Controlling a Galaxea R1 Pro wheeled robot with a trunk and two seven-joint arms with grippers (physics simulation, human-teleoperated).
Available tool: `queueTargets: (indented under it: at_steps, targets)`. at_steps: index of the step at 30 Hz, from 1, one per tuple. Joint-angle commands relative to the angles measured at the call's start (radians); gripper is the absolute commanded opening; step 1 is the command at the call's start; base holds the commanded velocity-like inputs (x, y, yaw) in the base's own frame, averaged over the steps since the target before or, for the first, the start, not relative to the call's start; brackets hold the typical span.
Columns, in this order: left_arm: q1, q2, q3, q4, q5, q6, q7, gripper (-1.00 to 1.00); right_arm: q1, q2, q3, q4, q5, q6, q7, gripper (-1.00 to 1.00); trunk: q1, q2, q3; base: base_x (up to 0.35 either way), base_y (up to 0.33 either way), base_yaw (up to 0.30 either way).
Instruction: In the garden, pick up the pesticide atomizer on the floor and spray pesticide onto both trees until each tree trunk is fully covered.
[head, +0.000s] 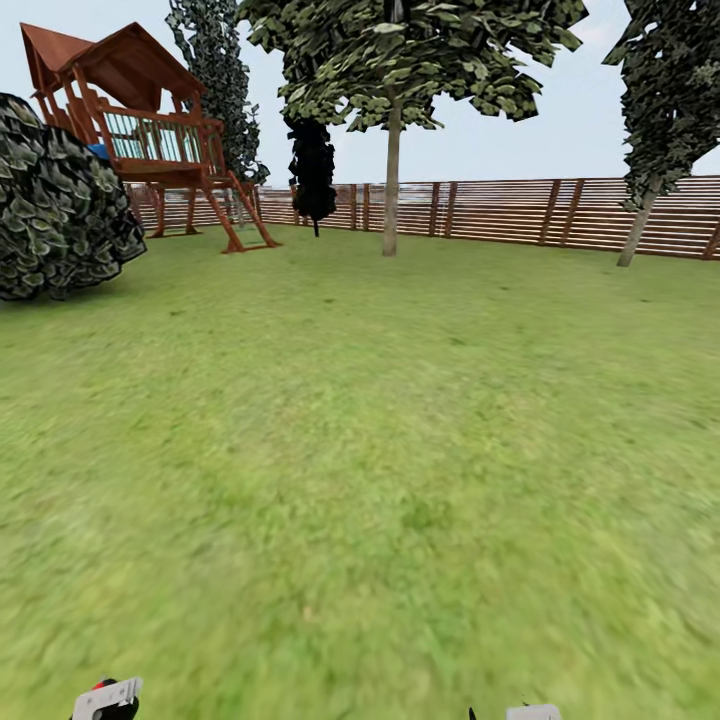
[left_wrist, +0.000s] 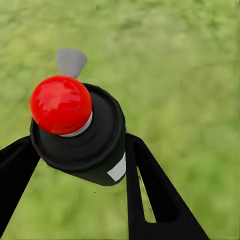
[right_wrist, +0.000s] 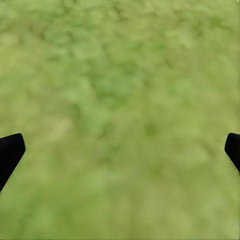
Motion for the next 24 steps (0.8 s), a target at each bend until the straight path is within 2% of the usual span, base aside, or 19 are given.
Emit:
queueTargets:
  at_steps: [1,24]
  targets:
    - [-0.001,0.000,0.004,0.001,0.011,-0.002,-0.010,-1.00,-0.001,0.000,-0.002,0.002,0.011,-0.003,-0.008,1.00,0.000,0.000,-0.001,0.338,0.000,0.000]
    - [-0.001,-0.001,0.004,0.001,0.011,0.000,-0.010,-1.00,-0.001,0.000,-0.002,0.002,0.011,-0.003,-0.008,1.00,0.000,0.000,-0.001,0.338,0.000,0.000]
